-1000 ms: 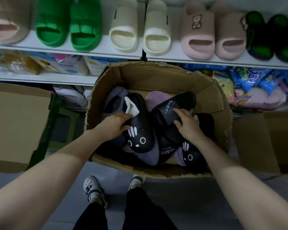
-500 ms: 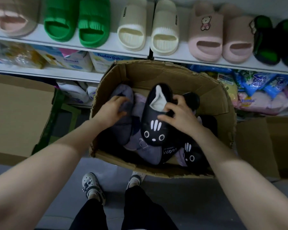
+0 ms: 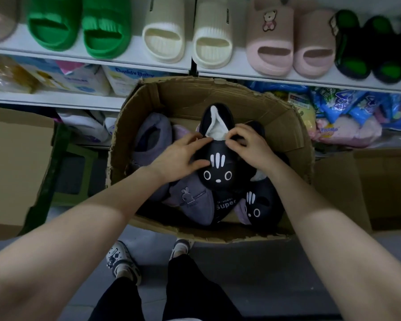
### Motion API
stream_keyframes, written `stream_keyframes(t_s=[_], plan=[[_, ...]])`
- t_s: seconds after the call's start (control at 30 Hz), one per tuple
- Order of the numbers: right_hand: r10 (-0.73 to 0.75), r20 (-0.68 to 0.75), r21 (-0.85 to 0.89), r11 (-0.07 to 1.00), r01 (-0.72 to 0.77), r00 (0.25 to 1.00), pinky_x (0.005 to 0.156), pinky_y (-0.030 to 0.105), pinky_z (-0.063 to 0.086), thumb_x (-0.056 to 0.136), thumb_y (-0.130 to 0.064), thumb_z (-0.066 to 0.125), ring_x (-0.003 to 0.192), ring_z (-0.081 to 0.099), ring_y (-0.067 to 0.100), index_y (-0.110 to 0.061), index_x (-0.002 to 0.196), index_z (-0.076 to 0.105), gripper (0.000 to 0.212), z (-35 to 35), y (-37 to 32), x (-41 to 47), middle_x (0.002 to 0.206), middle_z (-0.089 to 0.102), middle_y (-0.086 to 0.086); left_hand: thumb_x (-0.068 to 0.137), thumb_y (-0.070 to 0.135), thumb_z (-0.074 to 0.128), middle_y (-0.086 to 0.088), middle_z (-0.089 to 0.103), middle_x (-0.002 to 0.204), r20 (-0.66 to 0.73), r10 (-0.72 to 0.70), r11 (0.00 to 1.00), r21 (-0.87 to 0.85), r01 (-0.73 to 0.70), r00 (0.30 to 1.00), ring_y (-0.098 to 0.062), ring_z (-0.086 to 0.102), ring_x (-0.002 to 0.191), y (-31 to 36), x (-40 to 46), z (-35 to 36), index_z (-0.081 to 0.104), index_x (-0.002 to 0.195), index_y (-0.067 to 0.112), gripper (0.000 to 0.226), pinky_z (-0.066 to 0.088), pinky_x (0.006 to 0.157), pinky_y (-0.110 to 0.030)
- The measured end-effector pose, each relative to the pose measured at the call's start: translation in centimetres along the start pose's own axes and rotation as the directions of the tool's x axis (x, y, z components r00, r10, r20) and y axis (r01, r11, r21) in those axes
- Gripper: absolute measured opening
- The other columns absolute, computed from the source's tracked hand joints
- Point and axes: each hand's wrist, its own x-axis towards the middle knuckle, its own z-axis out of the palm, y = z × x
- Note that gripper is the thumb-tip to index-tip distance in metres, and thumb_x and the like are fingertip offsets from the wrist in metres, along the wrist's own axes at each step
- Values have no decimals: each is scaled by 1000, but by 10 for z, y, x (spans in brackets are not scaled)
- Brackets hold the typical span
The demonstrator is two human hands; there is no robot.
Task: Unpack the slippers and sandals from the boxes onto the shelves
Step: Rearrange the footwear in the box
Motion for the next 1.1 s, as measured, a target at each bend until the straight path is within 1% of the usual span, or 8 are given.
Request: stream_keyframes(t_s=[0.1, 0.17, 0.27, 0.4, 0.63, 0.7, 0.77, 1.1], plan=[[140, 59, 110, 983, -146, 988, 99, 44, 51, 98, -23, 56, 113, 60, 15, -37, 124, 51, 30, -15, 16, -10, 131, 55, -5, 82, 61, 54, -15, 50, 132, 38, -26, 998, 61, 23, 999, -34, 52, 119, 4, 16, 12, 47, 141, 15, 75, 44, 100, -42], [216, 52, -218, 955, -200, 975, 96, 45, 50, 98, -23, 55, 111, 60, 25, -28, 133, 47, 37, -18, 39, -24, 127, 59, 6, 83, 49, 66, -17, 50, 128, 36, -31, 996, 83, 28, 999, -37, 53, 115, 5, 25, 16, 50, 136, 11, 67, 43, 98, -45], [315, 101, -735, 663, -143, 944, 98, 40, 44, 97, -39, 53, 119, 50, 32, -19, 131, 58, 40, -3, 75, -55, 128, 57, 16, 81, 42, 72, -17, 46, 129, -2, -18, 996, 90, 18, 1000, -39, 50, 114, 4, 35, 21, 51, 122, 5, 59, 42, 98, -50], [191, 104, -881, 473, 2, 976, 107, 38, 29, 92, -52, 55, 125, 42, 26, -21, 132, 58, 51, 13, 87, -67, 131, 55, 6, 80, 40, 73, -20, 42, 137, -2, -76, 997, 3, 76, 997, -36, 49, 120, 6, 48, 24, 45, 126, 5, 64, 44, 97, -46], [294, 114, -472, 856, -208, 949, 120, 43, 15, 93, -34, 63, 150, -8, 34, -16, 121, 62, 33, -31, 64, -65, 163, 4, 8, 74, 42, 79, -14, 49, 122, 186, -71, 995, 89, 55, 980, -30, 50, 111, 24, 68, 9, 52, 123, 5, 66, 42, 93, -39], [229, 65, -353, 916, -192, 971, 115, 42, 24, 91, -32, 66, 151, -3, 29, -24, 94, 60, 10, -48, 49, -70, 164, 0, 3, 73, 39, 80, -14, 55, 115, 170, -24, 997, 82, 10, 985, -30, 54, 104, 27, 64, -2, 54, 115, 4, 61, 43, 87, -38], [142, -5, -298, 945, -137, 990, 100, 32, 30, 87, -27, 68, 150, 10, 21, -22, 79, 54, 17, -61, 31, -72, 164, 4, -1, 69, 40, 83, -14, 58, 104, 121, 27, 994, 102, -39, 992, -31, 55, 95, 27, 56, -22, 57, 106, 3, 59, 43, 81, -38], [41, 99, -257, 966, -14, 994, 109, 35, 26, 89, -30, 66, 147, 20, 19, -20, 102, 58, 18, -5, -14, -8, 164, 2, -7, 68, 38, 84, -14, 60, 112, 113, -203, 972, 141, 187, 973, -31, 58, 105, -25, 2, -71, 59, 115, 7, 61, 43, 88, -33]])
